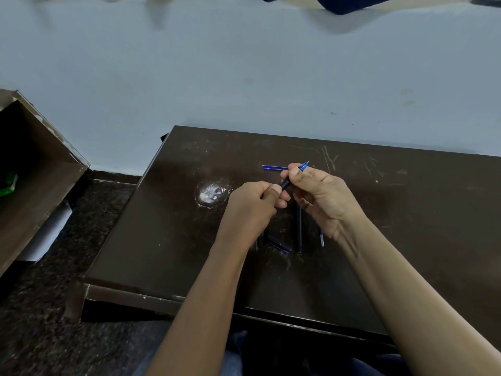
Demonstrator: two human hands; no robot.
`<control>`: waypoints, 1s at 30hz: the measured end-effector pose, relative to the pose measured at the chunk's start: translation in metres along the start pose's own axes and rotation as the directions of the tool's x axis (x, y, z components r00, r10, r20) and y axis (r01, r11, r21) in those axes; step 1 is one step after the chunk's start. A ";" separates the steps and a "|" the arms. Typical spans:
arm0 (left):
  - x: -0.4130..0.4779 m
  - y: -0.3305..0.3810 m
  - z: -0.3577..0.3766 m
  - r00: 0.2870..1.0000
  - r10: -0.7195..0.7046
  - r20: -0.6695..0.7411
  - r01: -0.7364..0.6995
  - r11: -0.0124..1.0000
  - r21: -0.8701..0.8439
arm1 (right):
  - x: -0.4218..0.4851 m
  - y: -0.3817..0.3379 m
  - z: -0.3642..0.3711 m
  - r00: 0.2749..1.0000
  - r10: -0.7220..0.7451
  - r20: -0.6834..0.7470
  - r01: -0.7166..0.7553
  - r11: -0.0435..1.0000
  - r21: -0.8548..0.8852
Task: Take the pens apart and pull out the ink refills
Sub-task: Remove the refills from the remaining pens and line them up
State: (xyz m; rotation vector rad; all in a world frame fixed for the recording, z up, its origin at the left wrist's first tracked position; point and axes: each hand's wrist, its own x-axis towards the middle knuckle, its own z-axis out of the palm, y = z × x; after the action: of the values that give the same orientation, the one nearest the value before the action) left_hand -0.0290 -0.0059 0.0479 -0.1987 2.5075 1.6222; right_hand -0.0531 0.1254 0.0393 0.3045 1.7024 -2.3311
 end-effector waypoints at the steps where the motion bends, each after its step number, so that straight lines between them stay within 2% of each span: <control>1: 0.000 0.000 0.000 1.000 0.001 -0.008 -0.001 1.000 0.014 | 0.000 0.002 0.001 1.000 0.004 -0.006 -0.004 1.000 0.002; 4: 0.002 -0.004 0.001 0.996 0.012 -0.088 -0.006 0.998 0.066 | 0.002 0.005 -0.001 0.998 0.055 0.020 -0.054 0.996 -0.066; 5: 0.003 -0.005 0.000 0.993 0.006 -0.120 0.004 0.997 0.079 | 0.003 0.006 -0.003 0.998 0.060 0.004 -0.059 0.989 -0.133; 6: 0.004 -0.007 -0.001 0.989 -0.005 -0.147 0.016 0.997 0.077 | 0.003 0.009 -0.005 0.999 0.025 -0.034 -0.033 0.961 -0.274; 7: 0.005 -0.008 -0.002 0.986 -0.013 -0.169 0.024 0.998 0.065 | 0.005 0.013 -0.009 0.997 -0.045 -0.063 0.007 0.865 -0.501; 8: 0.005 -0.010 -0.003 0.983 -0.017 -0.185 0.027 0.998 0.053 | 0.005 0.018 -0.011 0.992 -0.107 -0.061 0.029 0.678 -0.734; 9: 0.005 -0.010 -0.003 0.981 -0.018 -0.192 0.028 0.998 0.051 | 0.004 0.024 -0.011 0.992 -0.122 -0.022 0.038 0.474 -0.880; 10: 0.005 -0.010 -0.004 0.981 -0.017 -0.191 0.028 0.998 0.055 | 0.003 0.030 -0.010 0.997 -0.080 0.013 0.038 0.323 -0.946; 11: 0.005 -0.010 -0.003 0.982 -0.015 -0.186 0.026 0.998 0.057 | 0.002 0.036 -0.007 1.000 -0.008 0.029 0.030 0.225 -0.974; 14: 0.005 -0.010 -0.002 0.985 -0.017 -0.174 0.027 0.998 0.055 | -0.003 0.047 0.004 0.985 0.163 0.049 0.046 0.023 -0.999; 17: 0.005 -0.011 -0.002 0.984 -0.019 -0.178 0.029 0.998 0.054 | -0.006 0.053 0.006 0.980 0.172 0.103 0.117 -0.073 -0.990; 20: 0.004 -0.010 -0.003 0.983 -0.013 -0.182 0.026 0.998 0.064 | -0.005 0.056 0.004 0.978 0.163 0.131 0.149 -0.104 -0.983; 23: 0.005 -0.010 -0.003 0.984 -0.012 -0.179 0.024 0.998 0.065 | -0.003 0.058 0.002 0.980 0.156 0.120 0.132 -0.064 -0.989; 24: 0.005 -0.011 -0.004 0.984 -0.013 -0.176 0.025 0.997 0.067 | -0.002 0.056 0.000 0.986 0.122 0.113 0.116 -0.012 -0.993; 26: 0.005 -0.011 -0.004 0.984 -0.009 -0.177 0.022 0.997 0.067 | 0.003 0.048 -0.005 0.995 -0.007 0.096 0.096 0.161 -0.982; 28: 0.005 -0.012 -0.004 0.983 -0.002 -0.183 0.014 0.998 0.063 | 0.008 0.034 -0.011 0.989 -0.143 0.046 0.094 0.350 -0.932; 30: 0.006 -0.013 -0.004 0.984 0.003 -0.180 0.011 0.997 0.073 | 0.012 0.020 -0.018 0.972 -0.236 -0.001 0.119 0.492 -0.862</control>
State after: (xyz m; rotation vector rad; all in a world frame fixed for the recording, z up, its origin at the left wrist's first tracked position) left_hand -0.0324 -0.0152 0.0374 -0.3568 2.6921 1.5724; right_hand -0.0574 0.1359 0.0122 0.0560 2.8018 -1.2459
